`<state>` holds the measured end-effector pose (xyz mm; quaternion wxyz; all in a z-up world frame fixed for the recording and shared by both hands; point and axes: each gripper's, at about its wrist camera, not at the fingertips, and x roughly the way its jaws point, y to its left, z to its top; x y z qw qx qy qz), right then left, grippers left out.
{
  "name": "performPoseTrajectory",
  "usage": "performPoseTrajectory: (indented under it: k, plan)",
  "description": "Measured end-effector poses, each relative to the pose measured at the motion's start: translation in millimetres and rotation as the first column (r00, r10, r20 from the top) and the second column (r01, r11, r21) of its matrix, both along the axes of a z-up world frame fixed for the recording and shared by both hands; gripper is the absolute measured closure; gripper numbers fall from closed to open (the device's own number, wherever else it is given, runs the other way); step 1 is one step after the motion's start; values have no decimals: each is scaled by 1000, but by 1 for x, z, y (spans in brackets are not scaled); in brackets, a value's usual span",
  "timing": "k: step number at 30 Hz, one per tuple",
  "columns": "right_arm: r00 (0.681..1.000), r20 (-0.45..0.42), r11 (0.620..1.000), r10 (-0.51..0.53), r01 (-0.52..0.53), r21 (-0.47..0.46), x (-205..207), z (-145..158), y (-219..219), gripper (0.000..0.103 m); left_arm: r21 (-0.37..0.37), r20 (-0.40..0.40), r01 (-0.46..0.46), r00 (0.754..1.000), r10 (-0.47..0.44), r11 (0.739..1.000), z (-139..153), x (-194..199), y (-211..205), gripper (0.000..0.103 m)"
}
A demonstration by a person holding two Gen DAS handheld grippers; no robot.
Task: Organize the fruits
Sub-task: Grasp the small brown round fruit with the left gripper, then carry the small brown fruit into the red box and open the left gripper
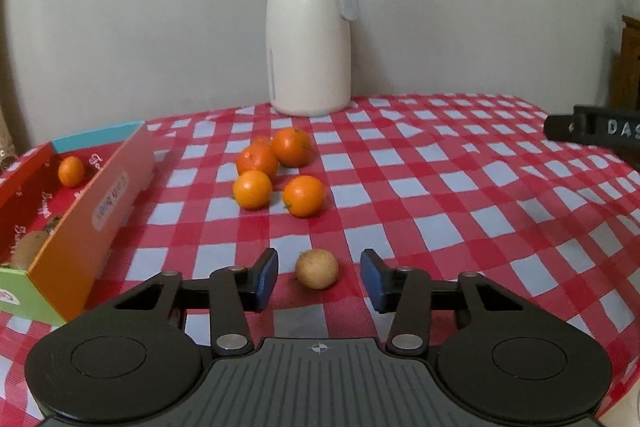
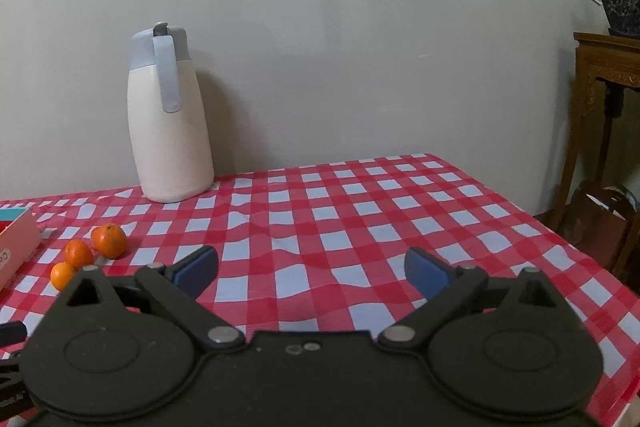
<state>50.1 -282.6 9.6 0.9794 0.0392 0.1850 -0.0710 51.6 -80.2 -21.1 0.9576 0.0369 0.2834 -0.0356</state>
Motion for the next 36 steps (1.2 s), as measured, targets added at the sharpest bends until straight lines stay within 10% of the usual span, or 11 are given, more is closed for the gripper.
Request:
performPoseTrajectory:
  k: [10, 36]
  plan:
    - [1000, -6, 1000, -1, 1, 1, -1, -2, -5, 3, -13, -39, -18, 999, 17, 1000, -7, 14, 3, 77]
    - [996, -8, 996, 89, -89, -19, 6, 10, 49, 3, -50, 102, -120, 987, 125, 991, 37, -10, 69, 77]
